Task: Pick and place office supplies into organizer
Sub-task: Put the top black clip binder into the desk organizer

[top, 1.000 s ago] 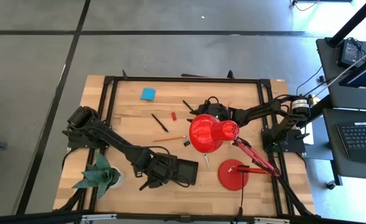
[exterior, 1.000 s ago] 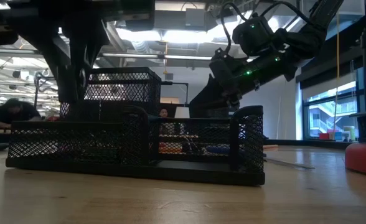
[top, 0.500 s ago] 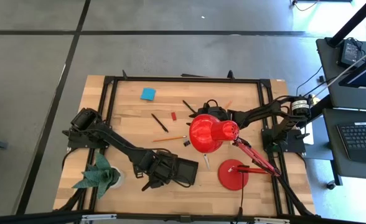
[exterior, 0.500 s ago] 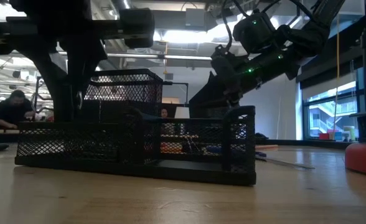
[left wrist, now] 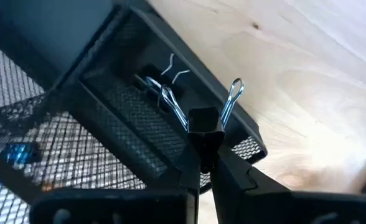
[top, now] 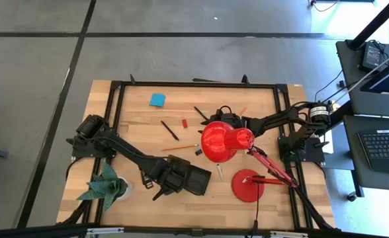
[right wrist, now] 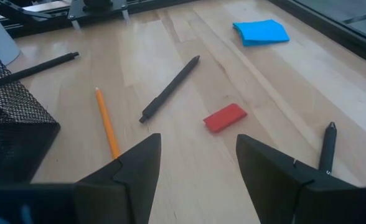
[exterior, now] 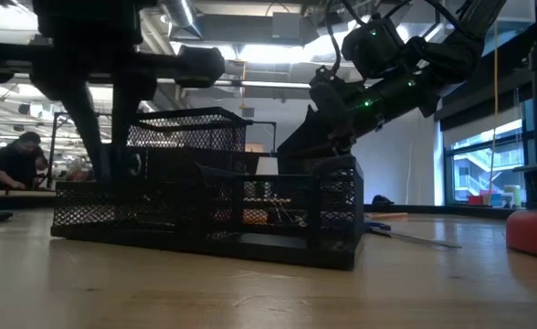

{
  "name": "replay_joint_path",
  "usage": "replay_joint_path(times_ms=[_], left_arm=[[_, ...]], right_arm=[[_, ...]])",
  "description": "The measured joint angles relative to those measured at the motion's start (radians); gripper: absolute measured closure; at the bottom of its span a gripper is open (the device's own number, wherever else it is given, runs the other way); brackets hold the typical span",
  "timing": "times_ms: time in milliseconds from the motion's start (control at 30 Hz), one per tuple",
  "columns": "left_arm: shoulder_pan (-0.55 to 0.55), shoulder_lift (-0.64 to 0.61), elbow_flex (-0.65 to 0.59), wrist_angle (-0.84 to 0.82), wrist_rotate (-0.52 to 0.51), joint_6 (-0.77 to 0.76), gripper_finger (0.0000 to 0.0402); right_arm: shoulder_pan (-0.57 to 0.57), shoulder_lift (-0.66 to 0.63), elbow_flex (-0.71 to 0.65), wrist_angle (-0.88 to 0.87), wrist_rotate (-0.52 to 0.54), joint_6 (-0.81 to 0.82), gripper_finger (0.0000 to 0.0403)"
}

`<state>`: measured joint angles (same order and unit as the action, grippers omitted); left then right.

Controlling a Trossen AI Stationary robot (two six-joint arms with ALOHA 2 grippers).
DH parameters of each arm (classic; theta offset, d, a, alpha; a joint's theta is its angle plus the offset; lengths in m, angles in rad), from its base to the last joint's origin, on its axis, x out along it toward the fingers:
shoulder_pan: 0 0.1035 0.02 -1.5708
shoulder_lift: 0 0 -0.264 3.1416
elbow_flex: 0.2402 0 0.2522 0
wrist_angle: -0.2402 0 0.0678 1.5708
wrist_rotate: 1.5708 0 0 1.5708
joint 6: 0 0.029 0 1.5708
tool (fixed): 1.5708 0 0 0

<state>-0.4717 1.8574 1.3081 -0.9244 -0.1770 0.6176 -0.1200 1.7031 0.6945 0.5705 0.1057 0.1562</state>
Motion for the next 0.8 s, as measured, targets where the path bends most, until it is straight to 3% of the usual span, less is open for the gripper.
replay_joint_path(times_ms=[800], left_arm=[[0.002,-0.001,0.0,-0.012,0.015,-0.049,0.0339]], right_arm=[[0.0,0.0,0.0,0.0,0.0,0.0,0.0191]])
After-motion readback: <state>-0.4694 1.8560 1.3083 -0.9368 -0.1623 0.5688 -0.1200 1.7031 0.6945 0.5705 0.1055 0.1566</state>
